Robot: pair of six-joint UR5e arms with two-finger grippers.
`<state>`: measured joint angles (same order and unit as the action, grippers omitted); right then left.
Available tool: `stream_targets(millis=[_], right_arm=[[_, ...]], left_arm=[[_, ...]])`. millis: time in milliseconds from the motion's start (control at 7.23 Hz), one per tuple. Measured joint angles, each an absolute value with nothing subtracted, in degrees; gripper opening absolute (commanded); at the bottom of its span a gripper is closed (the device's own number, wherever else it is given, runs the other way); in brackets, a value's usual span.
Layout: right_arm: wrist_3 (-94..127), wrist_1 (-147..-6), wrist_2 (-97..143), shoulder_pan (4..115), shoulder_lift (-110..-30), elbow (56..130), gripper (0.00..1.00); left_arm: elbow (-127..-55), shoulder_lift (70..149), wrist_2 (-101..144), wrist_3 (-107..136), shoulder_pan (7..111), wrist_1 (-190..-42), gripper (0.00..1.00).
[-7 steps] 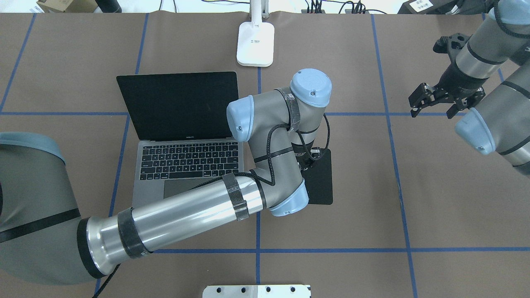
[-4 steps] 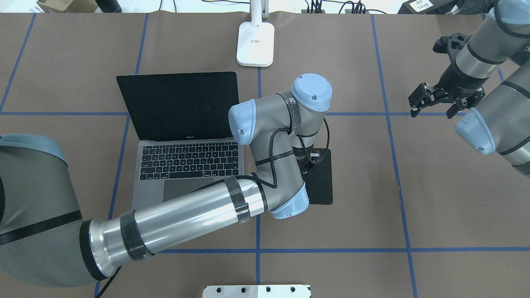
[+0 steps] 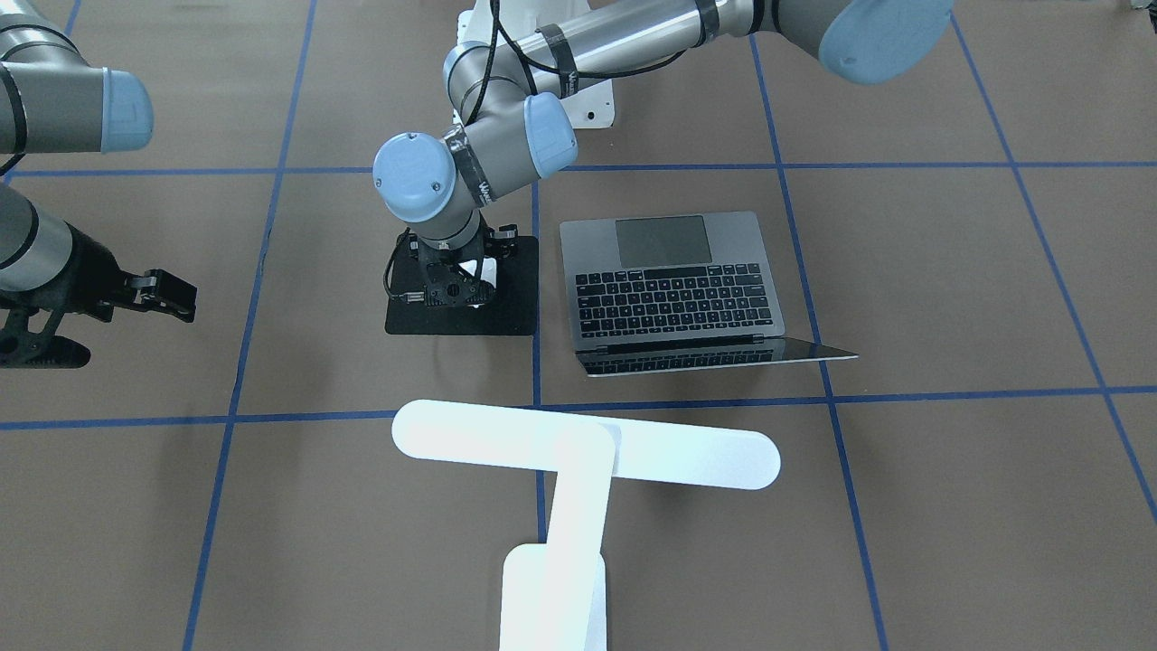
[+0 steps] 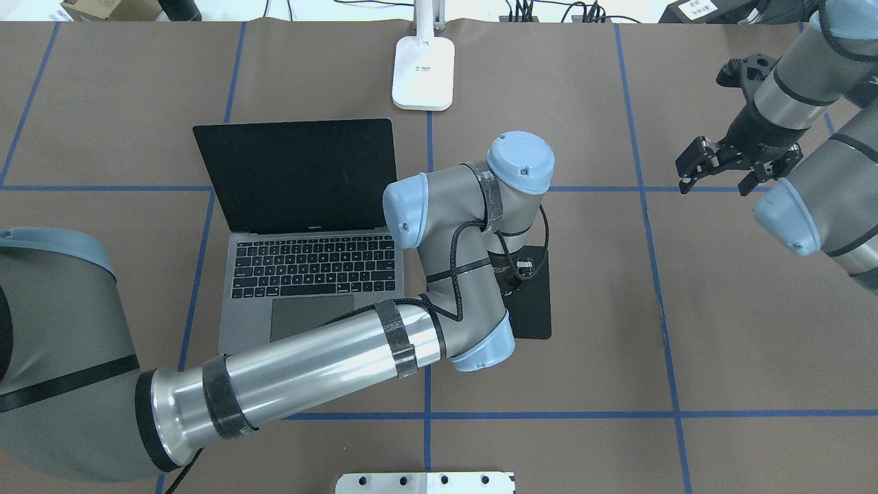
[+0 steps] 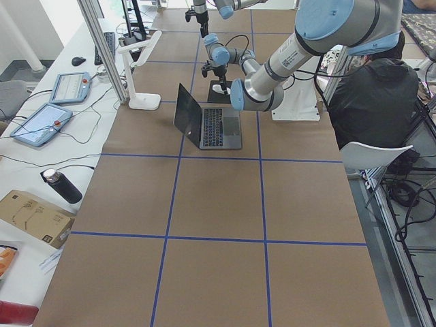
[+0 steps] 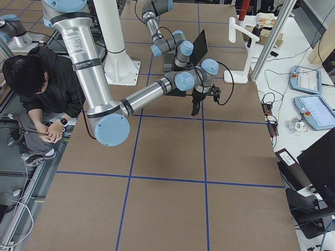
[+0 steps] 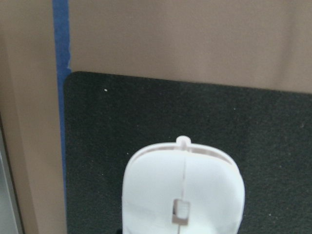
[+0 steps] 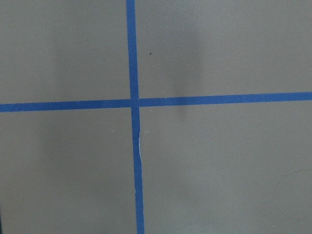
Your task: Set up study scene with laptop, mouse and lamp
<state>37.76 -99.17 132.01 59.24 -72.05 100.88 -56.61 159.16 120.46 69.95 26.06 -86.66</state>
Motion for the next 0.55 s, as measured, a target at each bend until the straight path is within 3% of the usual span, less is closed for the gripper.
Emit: stream_targets(millis=[554], right_arm=[[37.73, -99.14, 132.22, 59.51, -71.84, 101.22, 0.99]], left_arm=[[-58.08, 159.02, 119.11, 69.99, 26.41, -86.31, 0.99]])
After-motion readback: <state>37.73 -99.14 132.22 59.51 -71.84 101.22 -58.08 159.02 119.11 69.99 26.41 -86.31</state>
